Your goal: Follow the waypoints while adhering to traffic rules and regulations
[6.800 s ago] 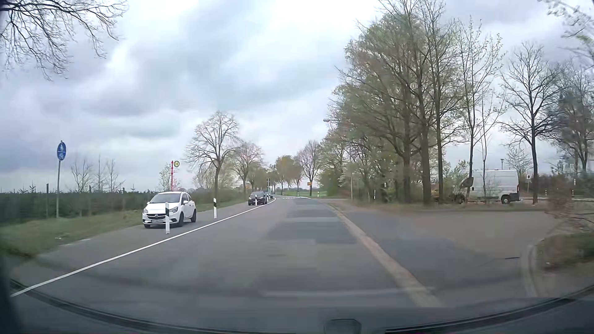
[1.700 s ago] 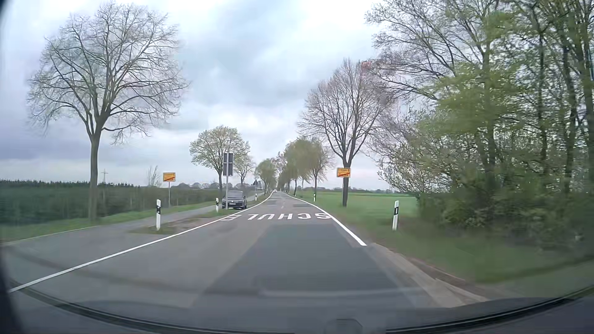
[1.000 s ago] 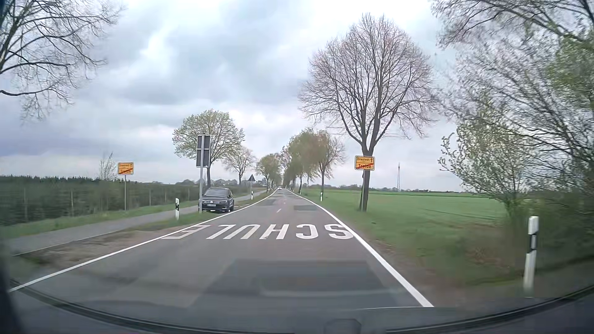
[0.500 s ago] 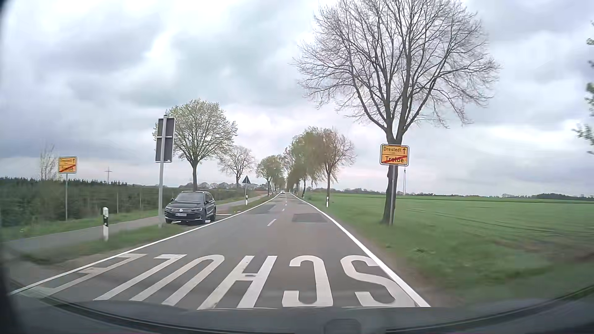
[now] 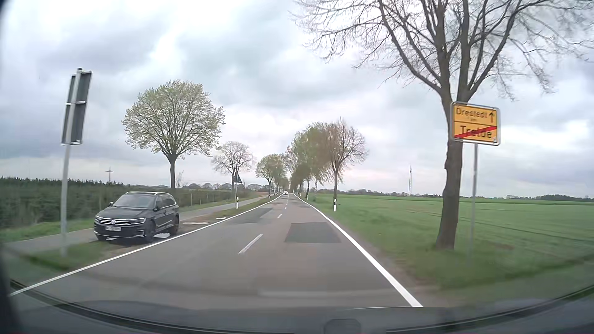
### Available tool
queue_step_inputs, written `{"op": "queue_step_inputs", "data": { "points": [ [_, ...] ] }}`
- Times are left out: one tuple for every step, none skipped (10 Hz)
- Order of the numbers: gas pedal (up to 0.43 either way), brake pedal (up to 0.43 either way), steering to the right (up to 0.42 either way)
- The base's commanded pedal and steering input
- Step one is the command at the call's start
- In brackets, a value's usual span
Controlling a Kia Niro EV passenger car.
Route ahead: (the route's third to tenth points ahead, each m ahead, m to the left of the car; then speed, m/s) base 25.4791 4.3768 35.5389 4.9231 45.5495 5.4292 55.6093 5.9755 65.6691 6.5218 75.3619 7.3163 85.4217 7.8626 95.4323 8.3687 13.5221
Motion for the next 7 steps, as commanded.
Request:
{"op": "queue_step_inputs", "data": {
  "points": [
    [0.319, 0.0, -0.01],
    [0.319, 0.0, -0.01],
    [0.319, 0.0, -0.011],
    [0.319, 0.0, -0.011],
    [0.319, 0.0, -0.012],
    [0.319, 0.0, -0.012],
    [0.319, 0.0, -0.013]
  ]
}}
